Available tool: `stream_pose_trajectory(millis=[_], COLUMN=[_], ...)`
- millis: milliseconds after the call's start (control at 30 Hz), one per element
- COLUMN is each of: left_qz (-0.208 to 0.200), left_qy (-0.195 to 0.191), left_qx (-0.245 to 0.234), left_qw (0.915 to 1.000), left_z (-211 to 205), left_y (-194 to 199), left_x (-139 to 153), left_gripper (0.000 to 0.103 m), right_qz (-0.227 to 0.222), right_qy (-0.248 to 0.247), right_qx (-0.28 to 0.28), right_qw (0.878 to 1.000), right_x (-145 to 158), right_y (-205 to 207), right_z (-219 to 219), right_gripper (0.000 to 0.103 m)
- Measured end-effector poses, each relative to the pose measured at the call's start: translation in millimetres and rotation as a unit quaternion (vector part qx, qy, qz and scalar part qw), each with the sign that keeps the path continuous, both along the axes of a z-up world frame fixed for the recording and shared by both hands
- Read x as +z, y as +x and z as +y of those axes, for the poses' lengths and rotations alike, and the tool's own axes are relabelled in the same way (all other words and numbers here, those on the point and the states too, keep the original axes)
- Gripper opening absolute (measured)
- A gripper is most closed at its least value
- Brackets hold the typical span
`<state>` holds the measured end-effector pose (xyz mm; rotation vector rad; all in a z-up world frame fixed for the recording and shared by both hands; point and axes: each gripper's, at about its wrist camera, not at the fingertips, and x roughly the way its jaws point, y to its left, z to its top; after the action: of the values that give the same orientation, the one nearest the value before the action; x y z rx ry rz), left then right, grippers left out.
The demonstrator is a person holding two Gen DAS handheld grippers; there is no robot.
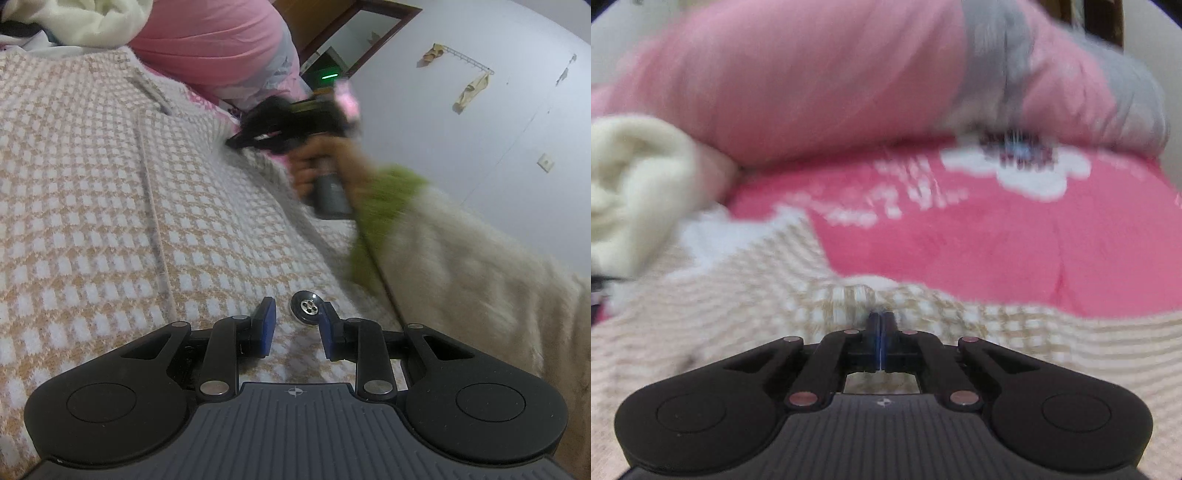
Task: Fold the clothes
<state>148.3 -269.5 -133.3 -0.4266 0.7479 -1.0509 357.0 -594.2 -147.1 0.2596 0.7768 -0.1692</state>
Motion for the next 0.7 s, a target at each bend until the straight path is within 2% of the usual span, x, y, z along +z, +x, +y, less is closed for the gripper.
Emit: stream_pose_trajectory(millis=[67, 167, 233, 333, 400, 467, 567, 667, 700], left_qz=[0.001, 0.002, 0.002, 0.002, 0.002, 0.002, 0.002, 0.004, 0.006], left_qy=[-0.002, -0.004, -0.004, -0.003, -0.003, -0.003, -0.003, -0.007, -0.010], left_qx=[0.001, 0.002, 0.002, 0.003, 0.003, 0.003, 0.003, 0.004, 0.005], left_qw=[1.0000, 1.0000, 1.0000, 1.0000, 1.0000, 1.0000, 1.0000, 1.0000, 0.9999], left_z=[0.5, 1.0, 0.9, 0.9, 1.0, 2.1, 5.1, 4.2, 5.0], left_y=[0.5, 0.0, -0.1, -0.7, -1.1, -1.2, -1.5, -0.9, -0.5], left_x=[-0.3, -0.7, -0.9, -0.3, 0.2, 0.2, -0.7, 0.5, 0.0], left_gripper=[0.026, 0.026, 0.026, 0.026, 0.026, 0.026, 0.026, 0.026, 0.026], right_qz=[-0.005, -0.027, -0.057, -0.095, -0.091, -0.065, -0.028, -0.001, -0.005], right_qy=[0.006, 0.038, 0.085, 0.097, 0.102, 0.106, 0.117, 0.085, 0.079], right_qx=[-0.003, -0.047, -0.078, -0.071, -0.035, 0.013, 0.087, 0.110, 0.114], right_qw=[1.000, 0.998, 0.992, 0.988, 0.990, 0.992, 0.989, 0.990, 0.990], right_x=[-1.2, 8.9, 22.6, 48.6, 60.4, 60.8, 44.3, 18.4, 10.6], right_y=[8.9, 17.6, 7.2, -14.0, -22.6, -24.5, -14.1, 13.4, 21.7], right_z=[1.5, -10.9, -24.7, -38.1, -41.2, -37.3, -16.1, 18.4, 30.9], right_gripper=[0.000, 0.000, 0.000, 0.000, 0.000, 0.000, 0.000, 0.000, 0.000])
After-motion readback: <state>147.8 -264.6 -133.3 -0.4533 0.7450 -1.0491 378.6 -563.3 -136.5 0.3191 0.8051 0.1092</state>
